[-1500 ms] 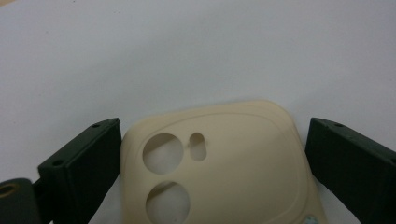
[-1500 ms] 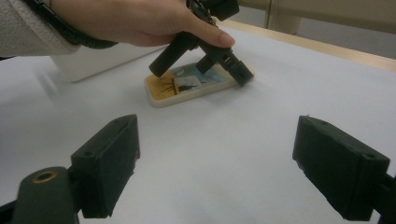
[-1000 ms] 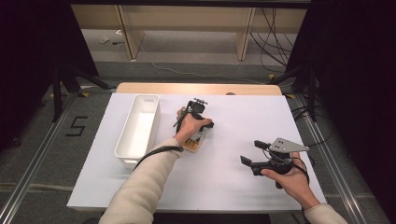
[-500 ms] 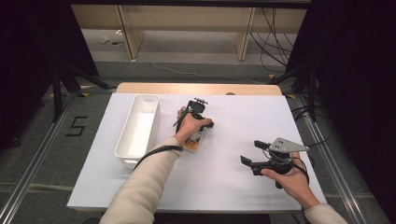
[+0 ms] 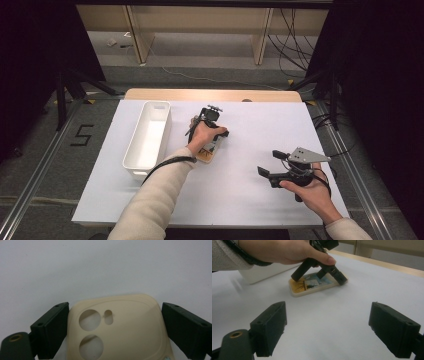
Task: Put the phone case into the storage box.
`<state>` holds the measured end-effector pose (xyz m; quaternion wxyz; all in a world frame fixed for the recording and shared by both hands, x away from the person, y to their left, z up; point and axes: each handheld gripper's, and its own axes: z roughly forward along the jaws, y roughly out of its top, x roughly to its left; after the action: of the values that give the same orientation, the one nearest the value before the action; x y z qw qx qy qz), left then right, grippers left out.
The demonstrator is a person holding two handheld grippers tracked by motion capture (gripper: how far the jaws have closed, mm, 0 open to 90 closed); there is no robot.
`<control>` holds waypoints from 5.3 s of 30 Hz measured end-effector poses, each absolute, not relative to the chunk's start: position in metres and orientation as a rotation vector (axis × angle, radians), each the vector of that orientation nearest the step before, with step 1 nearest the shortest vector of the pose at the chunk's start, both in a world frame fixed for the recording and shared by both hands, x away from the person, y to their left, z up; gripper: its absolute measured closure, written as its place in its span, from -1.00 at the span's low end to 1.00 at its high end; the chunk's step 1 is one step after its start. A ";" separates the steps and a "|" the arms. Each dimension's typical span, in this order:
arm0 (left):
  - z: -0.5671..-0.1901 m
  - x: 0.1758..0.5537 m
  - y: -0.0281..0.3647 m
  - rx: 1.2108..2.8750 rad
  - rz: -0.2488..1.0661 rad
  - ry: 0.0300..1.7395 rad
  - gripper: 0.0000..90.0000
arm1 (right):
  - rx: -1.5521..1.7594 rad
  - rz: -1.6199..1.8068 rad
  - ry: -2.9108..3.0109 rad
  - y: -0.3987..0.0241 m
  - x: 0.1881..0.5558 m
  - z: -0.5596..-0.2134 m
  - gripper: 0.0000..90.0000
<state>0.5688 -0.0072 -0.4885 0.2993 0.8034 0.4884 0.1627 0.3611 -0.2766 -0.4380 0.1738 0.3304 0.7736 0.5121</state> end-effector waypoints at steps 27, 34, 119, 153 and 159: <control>-0.470 0.557 0.003 1.994 0.463 1.291 -0.75 | 0.940 1.456 2.189 -0.277 0.362 -0.438 -0.65; -0.454 0.548 0.005 1.938 0.489 1.256 -0.75 | 0.943 1.455 2.188 -0.277 0.361 -0.438 -0.65; -0.381 0.450 0.059 1.751 0.593 1.013 -0.75 | 0.949 1.461 2.174 -0.274 0.359 -0.438 -0.65; -0.364 0.447 0.072 1.687 0.617 1.024 -0.75 | 0.937 1.457 2.185 -0.273 0.359 -0.440 -0.65; -0.361 0.448 0.075 1.675 0.633 1.025 -0.75 | 0.939 1.459 2.185 -0.274 0.359 -0.440 -0.65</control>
<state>0.4483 0.0753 -0.3609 0.5133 0.6968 0.4261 0.2634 0.3594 -0.2736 -0.4399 0.1748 0.3313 0.7712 0.5148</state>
